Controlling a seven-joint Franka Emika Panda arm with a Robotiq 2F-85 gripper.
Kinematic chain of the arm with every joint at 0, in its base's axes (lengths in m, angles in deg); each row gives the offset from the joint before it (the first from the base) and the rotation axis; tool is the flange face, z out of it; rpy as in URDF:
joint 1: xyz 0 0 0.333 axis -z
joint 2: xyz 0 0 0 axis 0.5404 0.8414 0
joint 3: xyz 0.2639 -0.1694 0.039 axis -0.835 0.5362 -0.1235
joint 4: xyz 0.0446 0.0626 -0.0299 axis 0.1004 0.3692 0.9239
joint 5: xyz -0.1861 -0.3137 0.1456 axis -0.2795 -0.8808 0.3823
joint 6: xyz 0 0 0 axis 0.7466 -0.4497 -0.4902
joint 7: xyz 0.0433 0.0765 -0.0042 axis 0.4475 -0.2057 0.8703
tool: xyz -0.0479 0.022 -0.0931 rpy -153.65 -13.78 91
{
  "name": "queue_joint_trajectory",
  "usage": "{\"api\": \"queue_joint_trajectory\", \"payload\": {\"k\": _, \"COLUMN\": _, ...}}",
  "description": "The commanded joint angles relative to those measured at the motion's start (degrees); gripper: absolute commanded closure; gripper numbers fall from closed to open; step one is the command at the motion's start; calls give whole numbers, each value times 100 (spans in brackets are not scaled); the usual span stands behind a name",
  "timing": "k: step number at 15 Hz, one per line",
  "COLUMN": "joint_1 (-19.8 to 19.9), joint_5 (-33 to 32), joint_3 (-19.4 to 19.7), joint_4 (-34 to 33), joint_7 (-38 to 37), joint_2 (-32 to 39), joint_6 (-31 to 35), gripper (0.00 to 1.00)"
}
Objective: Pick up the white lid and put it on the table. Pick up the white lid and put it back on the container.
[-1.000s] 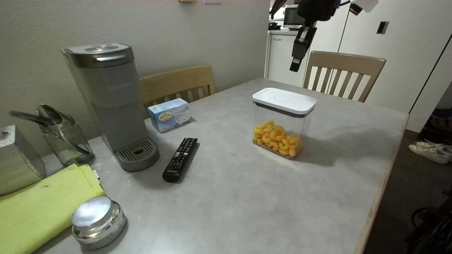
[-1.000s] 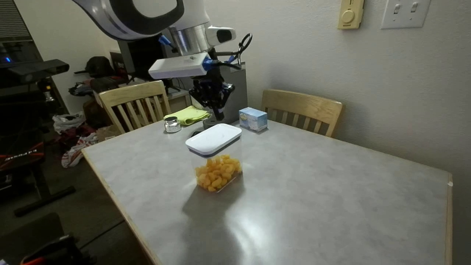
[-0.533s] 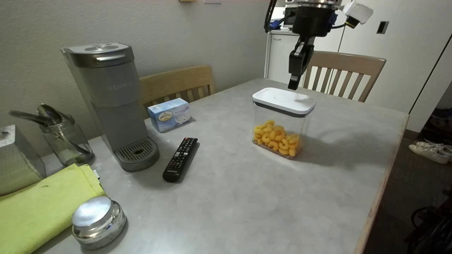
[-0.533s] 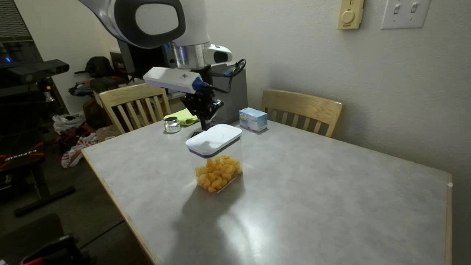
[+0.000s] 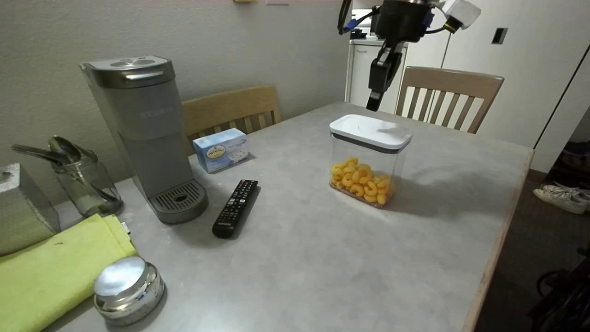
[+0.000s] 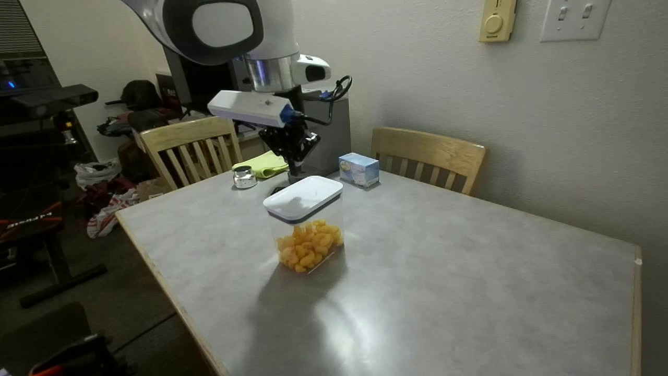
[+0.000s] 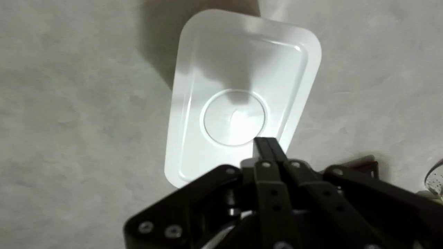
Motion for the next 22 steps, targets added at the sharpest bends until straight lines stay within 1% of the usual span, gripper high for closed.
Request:
{"api": "queue_joint_trajectory", "payload": {"k": 1, "joint_1": 79, "joint_5": 50, "joint_3": -44, "joint_4": -18, "joint_7": 299, "joint_2": 96, "joint_6": 237, "gripper": 100}}
{"api": "queue_joint_trajectory", "payload": {"k": 8, "joint_1": 107, "joint_5": -207, "joint_3": -25, "joint_4": 108, "joint_7": 351, "joint_2": 255, "joint_6": 759, "gripper": 100}}
{"api": "queue_joint_trajectory", "payload": {"k": 13, "joint_1": 170, "joint_5": -392, "joint_3": -32, "joint_4": 171, "joint_7": 272, "joint_2": 451, "joint_6": 1016, "gripper": 100}}
{"api": "queue_joint_trajectory", "payload": {"k": 17, "joint_1": 212, "joint_5": -503, "joint_3": -47, "joint_4": 207, "joint_7": 222, "joint_2": 546, "joint_6": 1071, "gripper": 100}}
{"api": "queue_joint_trajectory", "payload": {"k": 22, "joint_1": 216, "joint_5": -486, "joint_3": -57, "joint_4": 207, "joint_7": 155, "joint_2": 587, "joint_6": 1042, "gripper": 100}}
